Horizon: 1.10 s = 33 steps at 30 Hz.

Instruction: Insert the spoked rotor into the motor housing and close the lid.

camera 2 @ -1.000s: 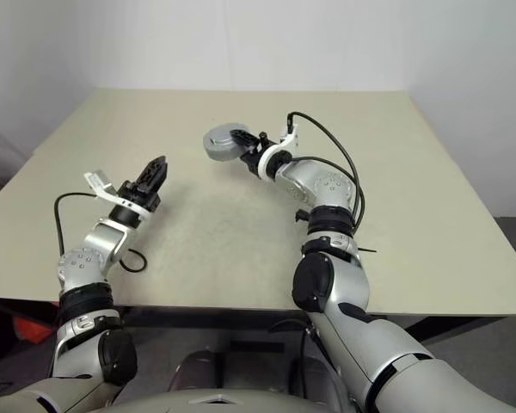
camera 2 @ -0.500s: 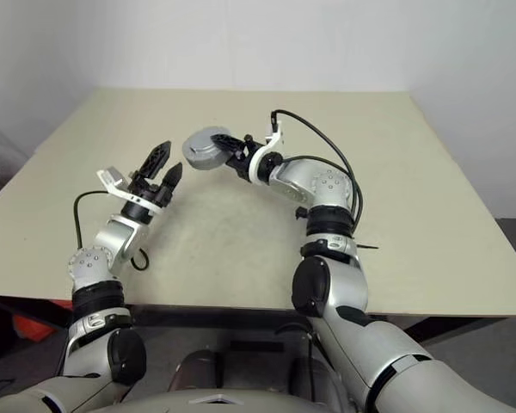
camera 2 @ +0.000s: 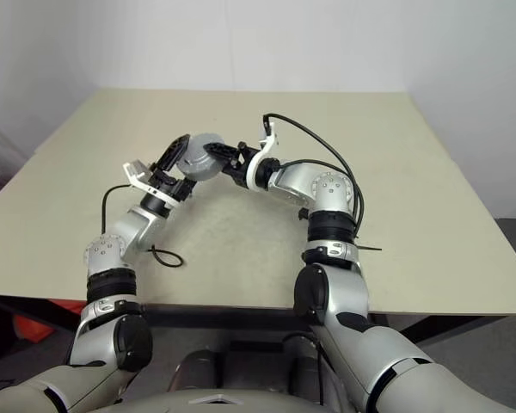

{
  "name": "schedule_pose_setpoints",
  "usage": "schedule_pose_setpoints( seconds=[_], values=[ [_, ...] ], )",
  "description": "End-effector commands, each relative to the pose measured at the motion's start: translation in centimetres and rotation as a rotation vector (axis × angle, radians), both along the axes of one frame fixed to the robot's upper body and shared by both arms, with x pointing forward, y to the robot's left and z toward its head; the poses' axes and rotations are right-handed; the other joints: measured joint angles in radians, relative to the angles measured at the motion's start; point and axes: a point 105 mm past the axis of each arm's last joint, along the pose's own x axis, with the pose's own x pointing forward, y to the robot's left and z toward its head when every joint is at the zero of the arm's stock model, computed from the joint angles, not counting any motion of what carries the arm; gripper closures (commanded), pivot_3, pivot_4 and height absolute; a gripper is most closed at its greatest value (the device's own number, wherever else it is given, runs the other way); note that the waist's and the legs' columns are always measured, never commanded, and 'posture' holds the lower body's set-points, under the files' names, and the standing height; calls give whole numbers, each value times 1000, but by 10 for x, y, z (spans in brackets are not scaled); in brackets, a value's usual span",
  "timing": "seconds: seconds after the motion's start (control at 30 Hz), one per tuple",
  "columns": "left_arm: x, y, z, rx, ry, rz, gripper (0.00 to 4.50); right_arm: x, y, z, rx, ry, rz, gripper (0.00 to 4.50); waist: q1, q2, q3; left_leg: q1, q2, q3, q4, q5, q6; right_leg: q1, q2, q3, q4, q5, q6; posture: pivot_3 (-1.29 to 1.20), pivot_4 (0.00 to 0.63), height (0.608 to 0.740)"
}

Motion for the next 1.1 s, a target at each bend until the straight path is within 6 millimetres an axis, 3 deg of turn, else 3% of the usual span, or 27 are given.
schedule_pose_setpoints(
  seconds=[0.03, 0.17, 0.4, 0.63, 0.77, 0.83, 1.1],
  values=[
    [1, 2, 5, 23, -21, 5, 937, -9, 16, 22, 103, -57, 35, 2440, 0, 0, 0, 0, 0, 0, 0, 0, 0, 0, 0, 0, 0, 0, 0, 0, 0, 740],
    [1, 2, 3, 34, -9, 2, 2196, -9, 16, 22, 101, -59, 33, 2440, 0, 0, 0, 0, 0, 0, 0, 0, 0, 0, 0, 0, 0, 0, 0, 0, 0, 740],
    [1, 3, -4, 55, 9, 2, 2236, -7, 16, 20, 85, -74, 14, 2440, 1, 0, 0, 0, 0, 0, 1, 0, 0, 0, 0, 0, 1, 0, 0, 0, 0, 740],
    [5, 5, -8, 79, 23, 26, 2236, -2, 11, 18, 66, -105, -25, 92, 0, 0, 0, 0, 0, -1, 4, 0, 0, 0, 0, 0, 3, 1, 0, 0, 0, 740],
    [7, 9, -9, 103, 24, 55, 2236, 3, 9, 16, 40, -118, -63, 38, 0, 0, 0, 0, 1, -1, 5, 0, 0, 0, 0, 0, 4, 1, 0, 0, 0, 740],
    [11, 16, -12, 130, 34, 106, 2236, 8, 5, 11, 3, -124, -99, 38, 1, 0, 0, 0, 1, -1, 5, 0, 0, 0, 0, 0, 5, 1, 0, 0, 0, 740],
    [25, 84, -34, 197, 177, 447, 2236, 17, -9, -8, -90, -121, -174, 38, -2, -1, 0, 1, 2, -1, 5, 0, 0, 0, 1, 0, 6, 1, 0, 0, 0, 740]
  ],
)
